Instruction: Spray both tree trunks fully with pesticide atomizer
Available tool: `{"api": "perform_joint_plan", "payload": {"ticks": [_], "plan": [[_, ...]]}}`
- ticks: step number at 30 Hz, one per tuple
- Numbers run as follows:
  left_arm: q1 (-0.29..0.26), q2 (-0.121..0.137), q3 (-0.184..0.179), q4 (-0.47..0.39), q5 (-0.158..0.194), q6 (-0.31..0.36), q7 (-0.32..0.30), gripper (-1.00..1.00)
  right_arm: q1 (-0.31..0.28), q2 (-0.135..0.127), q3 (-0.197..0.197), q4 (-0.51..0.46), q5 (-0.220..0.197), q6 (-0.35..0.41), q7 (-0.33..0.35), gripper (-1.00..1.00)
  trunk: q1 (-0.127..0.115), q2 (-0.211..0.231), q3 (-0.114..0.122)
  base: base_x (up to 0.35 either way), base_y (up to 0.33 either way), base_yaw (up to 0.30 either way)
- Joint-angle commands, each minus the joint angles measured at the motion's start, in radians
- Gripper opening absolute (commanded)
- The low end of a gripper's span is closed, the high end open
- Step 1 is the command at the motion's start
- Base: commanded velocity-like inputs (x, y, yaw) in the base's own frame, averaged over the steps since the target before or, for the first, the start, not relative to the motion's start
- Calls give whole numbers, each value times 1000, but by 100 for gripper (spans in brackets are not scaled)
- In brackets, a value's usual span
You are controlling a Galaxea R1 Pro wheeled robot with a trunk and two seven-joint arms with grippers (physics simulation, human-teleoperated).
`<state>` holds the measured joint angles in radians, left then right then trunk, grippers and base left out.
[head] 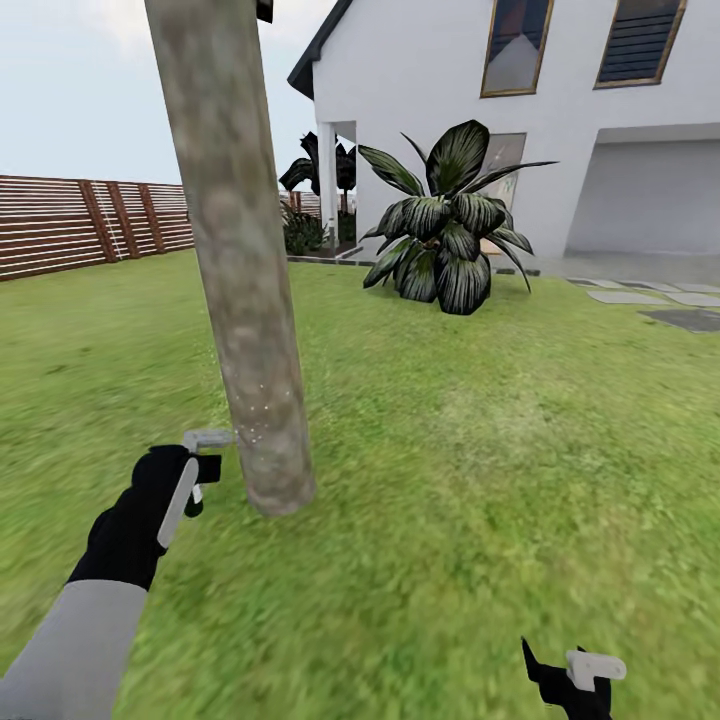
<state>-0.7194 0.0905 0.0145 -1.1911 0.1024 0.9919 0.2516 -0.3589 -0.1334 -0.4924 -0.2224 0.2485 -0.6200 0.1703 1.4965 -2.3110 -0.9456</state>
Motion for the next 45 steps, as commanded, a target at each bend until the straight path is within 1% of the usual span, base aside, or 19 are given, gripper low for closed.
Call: {"api": "perform_joint_plan", "payload": {"ticks": [1,3,5,9,12,14,15,16,18,20,21,23,25,29,31,33,36,41,45], "plan": [[0,-1,1,0,1,0,0,-100,0,0,0,0,0,0,0,100,0,0,0,256,0,0],[-2,-14,0,0,2,1,-1,-100,0,0,0,0,0,0,0,100,0,0,0,306,0,0],[-3,-44,-29,-1,1,-1,0,-100,0,0,0,0,0,0,0,100,0,0,0,323,0,0],[-5,-47,-47,-1,3,0,1,-100,0,0,0,0,0,0,0,100,0,0,0,126,0,0],[-2,-22,-27,10,-3,-3,0,-100,0,0,0,0,0,0,0,100,0,0,0,7,0,0],[-2,8,-6,13,-1,-4,-1,-100,0,0,0,0,0,0,0,100,0,0,0,1,0,0],[-2,35,4,15,1,-3,-1,-100,0,0,0,0,0,0,0,100,0,0,0,0,0,0],[-2,48,7,15,2,-3,-1,-100,0,1,0,0,0,0,0,100,0,0,0,0,0,0],[-1,54,7,16,4,-4,-2,-100,0,0,0,0,0,0,0,100,0,0,0,0,0,0],[0,47,4,20,5,-5,-3,-100,0,0,0,0,-1,0,-1,100,0,0,0,0,0,0],[1,35,2,22,5,-6,-14,-100,0,0,0,0,-1,0,0,100,0,0,0,0,0,30],[1,5,-1,27,3,-8,-65,-100,0,0,0,0,-1,0,0,100,0,0,0,0,0,136],[1,-9,-2,29,2,-8,-112,-100,0,1,0,0,-1,-1,0,100,0,0,0,0,0,243],[0,-1,0,37,0,-12,-122,-100,0,0,0,0,-1,-1,0,100,0,0,0,0,0,100],[1,24,4,78,-9,-15,-122,-100,0,0,0,0,-1,0,0,100,0,0,0,0,0,10],[1,33,0,90,-9,-17,-121,-100,0,0,0,0,-2,0,0,100,0,0,0,0,0,3],[2,24,-2,91,-6,-18,-121,-100,0,0,0,0,-1,0,0,100,0,0,0,0,-40,0],[2,-5,-3,87,-4,-18,-122,-100,0,0,0,0,-1,0,0,100,0,0,0,0,-233,0],[2,-5,-6,84,-6,-16,-121,-100,0,0,0,0,-1,-1,0,100,0,0,0,0,-267,0]]}}
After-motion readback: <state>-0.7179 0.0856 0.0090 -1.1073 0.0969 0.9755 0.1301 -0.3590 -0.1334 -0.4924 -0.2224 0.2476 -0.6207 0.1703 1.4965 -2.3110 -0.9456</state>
